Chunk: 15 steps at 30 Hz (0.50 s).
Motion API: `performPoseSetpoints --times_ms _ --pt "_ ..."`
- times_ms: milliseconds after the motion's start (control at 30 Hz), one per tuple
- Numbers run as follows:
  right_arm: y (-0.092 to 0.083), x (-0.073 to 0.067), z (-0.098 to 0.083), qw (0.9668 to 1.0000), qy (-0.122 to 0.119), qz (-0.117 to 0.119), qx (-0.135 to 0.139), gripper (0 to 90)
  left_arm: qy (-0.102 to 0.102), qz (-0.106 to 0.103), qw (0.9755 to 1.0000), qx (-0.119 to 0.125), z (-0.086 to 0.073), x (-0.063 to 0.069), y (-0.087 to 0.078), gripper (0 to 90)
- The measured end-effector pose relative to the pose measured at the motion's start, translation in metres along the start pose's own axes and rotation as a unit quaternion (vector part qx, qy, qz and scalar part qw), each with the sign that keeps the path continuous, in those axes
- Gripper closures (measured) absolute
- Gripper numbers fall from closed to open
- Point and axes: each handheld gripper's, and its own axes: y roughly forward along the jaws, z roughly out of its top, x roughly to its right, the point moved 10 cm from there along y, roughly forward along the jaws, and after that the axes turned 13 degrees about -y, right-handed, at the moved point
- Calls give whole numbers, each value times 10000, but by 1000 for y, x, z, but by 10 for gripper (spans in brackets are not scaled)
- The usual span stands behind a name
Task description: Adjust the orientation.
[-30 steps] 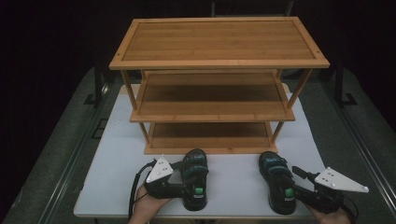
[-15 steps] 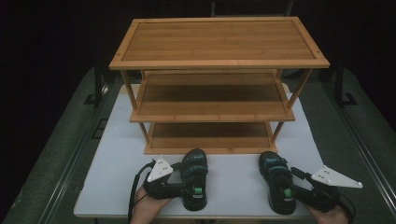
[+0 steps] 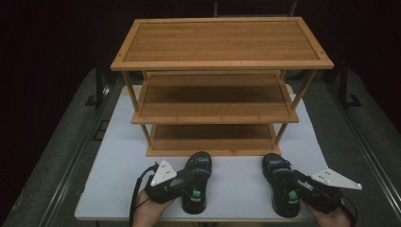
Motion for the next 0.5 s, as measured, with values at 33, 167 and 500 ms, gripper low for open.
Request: performPoseSetpoints --times_ms 33,167,500 --pt "0 0 0 10000 -25 -14 -16 692 -15 -26 10000 -14 0 -1 -1 686" --pt "-1 0 0 10000 -76 -52 -23 717 -62 -64 10000 -38 -1 -5 -2 725" --pt "-1 0 1 9998 -142 -138 -68 743 -59 -66 10000 -10 0 -7 -2 735"
